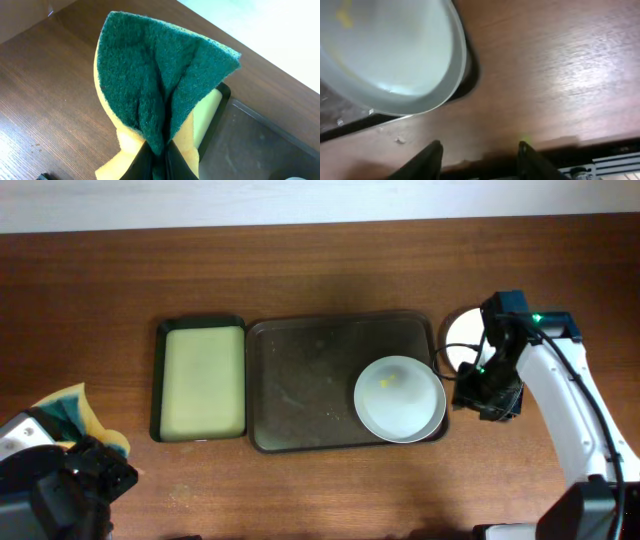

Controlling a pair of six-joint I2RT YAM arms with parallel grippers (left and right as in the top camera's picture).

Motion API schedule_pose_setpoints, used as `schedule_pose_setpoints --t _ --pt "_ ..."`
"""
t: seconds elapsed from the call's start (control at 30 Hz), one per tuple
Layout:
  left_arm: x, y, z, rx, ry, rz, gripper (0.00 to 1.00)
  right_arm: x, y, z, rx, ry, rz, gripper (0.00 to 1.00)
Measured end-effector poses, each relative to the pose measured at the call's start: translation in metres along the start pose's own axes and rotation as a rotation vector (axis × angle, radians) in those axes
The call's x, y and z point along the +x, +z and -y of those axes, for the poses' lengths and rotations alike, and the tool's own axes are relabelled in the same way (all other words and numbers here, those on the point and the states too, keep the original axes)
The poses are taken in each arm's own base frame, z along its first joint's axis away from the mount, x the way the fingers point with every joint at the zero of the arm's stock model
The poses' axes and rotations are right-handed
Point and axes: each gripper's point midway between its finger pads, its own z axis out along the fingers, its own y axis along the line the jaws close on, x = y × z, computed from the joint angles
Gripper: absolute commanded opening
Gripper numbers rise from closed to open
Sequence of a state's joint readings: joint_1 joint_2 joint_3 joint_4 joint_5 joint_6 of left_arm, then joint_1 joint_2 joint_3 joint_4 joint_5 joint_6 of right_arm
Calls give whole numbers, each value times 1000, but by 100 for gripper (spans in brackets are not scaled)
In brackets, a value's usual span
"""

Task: Clean dirty plates on tray and stack at the side
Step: 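Grip the pale grey plate rim with the right gripper and pull it, then bring the sponge with the left gripper onto the grey plate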

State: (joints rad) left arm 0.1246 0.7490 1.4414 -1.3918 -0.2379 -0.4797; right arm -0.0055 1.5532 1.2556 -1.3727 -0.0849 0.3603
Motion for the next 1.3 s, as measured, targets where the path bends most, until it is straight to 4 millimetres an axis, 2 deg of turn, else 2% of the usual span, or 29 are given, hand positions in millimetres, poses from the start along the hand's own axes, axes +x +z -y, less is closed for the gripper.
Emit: schedule_pose_setpoints --t 0.03,0.1,0.13,0.2,0.27,0.33,0.4,0.47,0.6,0.63,0.67,0.73,0.8,0.87,0.93,0.97,1.03,1.07,1.13,1.17,1.2,1.23,1.3 --pt "0 0 0 1 0 -2 8 -2 10 1 5 25 3 41" --pt "1 0 0 1 1 -4 7 0 43 2 1 81 -7 41" --pt "1 0 0 0 1 -6 7 -9 60 -9 -39 76 40 38" --pt "1 1 0 0 2 -7 8 -10 78 -19 -72 69 61 29" --pt "2 1 0 -1 2 -8 8 -20 79 -25 -100 93 103 25" --pt "2 1 0 -1 2 -8 8 -21 83 -25 -99 114 92 25" --pt "2 1 0 -1 2 -8 8 -19 96 -24 -83 124 58 25" --pt "2 1 0 -1 1 -8 9 -15 107 -22 -78 128 41 12" --pt "2 1 0 -1 2 -8 9 -14 108 -23 -85 134 38 9" --pt "2 1 0 -1 2 -8 9 -13 109 -23 -85 134 37 4" --pt "2 1 0 -1 2 -8 9 -14 111 -23 -88 133 42 4" --pt "2 1 0 -2 2 -10 0 -21 111 -29 -124 133 71 4" --pt "3 1 0 2 4 -13 0 -33 108 -42 -180 23 119 4" --pt "4 1 4 24 2 -20 0 -40 93 -51 -185 -81 125 4" --pt "4 4 9 38 3 -33 0 -71 62 -73 -222 -192 238 4" --pt "4 7 10 35 6 -45 0 -78 56 -81 -233 -231 275 4" --pt "9 19 15 29 38 -108 0 -83 59 -108 -249 -334 325 4" --pt "13 26 17 21 51 -148 0 -85 66 -126 -262 -386 349 4" --pt "16 36 24 32 68 -197 0 -85 81 -147 -268 -439 354 4" --pt "20 39 30 60 93 -227 0 -82 94 -156 -262 -467 341 15" --pt "22 41 34 81 117 -244 0 -79 102 -160 -252 -482 328 55" --pt "26 43 41 115 158 -271 0 -76 107 -162 -243 -489 317 63" --pt "37 53 51 161 227 -363 0 -75 103 -154 -221 -476 286 67"
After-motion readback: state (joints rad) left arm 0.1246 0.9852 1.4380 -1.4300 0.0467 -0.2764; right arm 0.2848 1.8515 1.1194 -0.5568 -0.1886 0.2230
